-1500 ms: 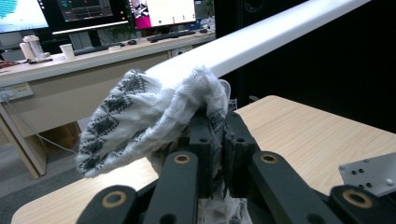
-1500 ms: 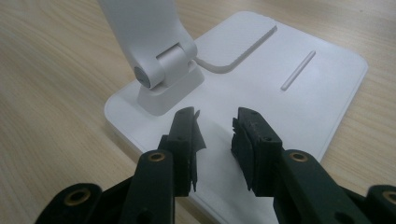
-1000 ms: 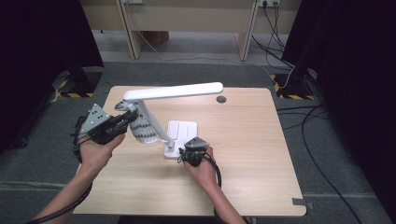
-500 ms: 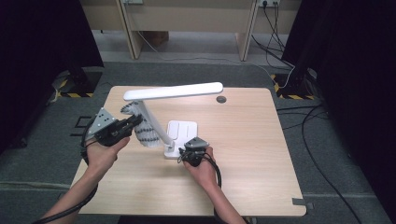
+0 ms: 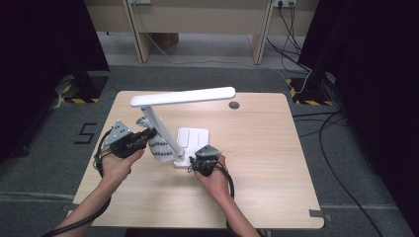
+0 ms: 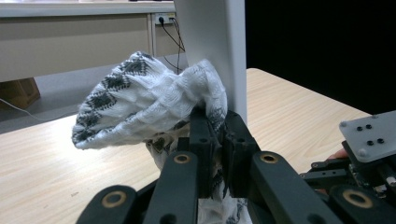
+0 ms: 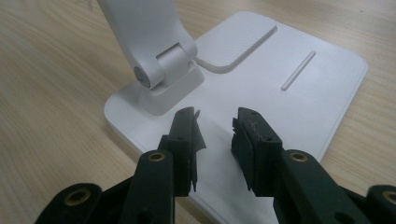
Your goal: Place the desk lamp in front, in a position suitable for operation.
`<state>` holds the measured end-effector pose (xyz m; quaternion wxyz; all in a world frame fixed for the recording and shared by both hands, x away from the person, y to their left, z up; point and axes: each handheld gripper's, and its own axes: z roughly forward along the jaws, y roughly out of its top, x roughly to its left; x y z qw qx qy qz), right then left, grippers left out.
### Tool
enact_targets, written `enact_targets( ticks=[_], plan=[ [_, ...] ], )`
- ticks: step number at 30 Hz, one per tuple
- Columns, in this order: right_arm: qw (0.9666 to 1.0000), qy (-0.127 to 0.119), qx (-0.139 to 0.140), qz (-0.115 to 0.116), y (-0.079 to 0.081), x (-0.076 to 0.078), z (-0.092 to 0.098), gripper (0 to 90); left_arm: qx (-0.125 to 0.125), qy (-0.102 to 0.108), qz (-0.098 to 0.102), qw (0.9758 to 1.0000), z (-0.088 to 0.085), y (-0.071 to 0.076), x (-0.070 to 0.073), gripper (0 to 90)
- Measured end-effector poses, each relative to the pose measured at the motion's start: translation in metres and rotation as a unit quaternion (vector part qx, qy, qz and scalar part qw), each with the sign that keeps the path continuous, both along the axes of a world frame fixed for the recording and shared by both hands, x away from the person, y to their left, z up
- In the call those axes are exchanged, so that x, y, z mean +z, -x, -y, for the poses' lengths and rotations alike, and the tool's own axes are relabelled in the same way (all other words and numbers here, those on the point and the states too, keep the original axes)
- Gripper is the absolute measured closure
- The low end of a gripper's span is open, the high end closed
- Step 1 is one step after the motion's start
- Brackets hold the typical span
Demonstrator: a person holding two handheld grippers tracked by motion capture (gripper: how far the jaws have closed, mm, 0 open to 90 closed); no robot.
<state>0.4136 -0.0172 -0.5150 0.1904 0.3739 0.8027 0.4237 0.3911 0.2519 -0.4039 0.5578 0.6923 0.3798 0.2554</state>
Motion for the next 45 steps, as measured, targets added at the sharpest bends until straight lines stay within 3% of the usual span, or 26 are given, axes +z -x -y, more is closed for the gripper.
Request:
enact_targets(
  ticks=[17, 34, 45],
  plan=[
    [1.0, 0.0, 0.0, 0.0, 0.0, 0.0, 0.0, 68.6, -0.015, 0.015, -0.012, 0.9997, 0.004, 0.002, -0.024, 83.7],
    [1.0, 0.001, 0.0, 0.0, 0.0, 0.0, 0.0, 68.6, -0.029, 0.035, -0.045, 0.998, 0.009, -0.004, -0.048, 83.6],
    [1.0, 0.0, -0.001, -0.001, 0.0, 0.0, 0.0, 68.6, -0.037, 0.022, -0.071, 0.9965, 0.016, -0.003, -0.065, 83.6]
  ],
)
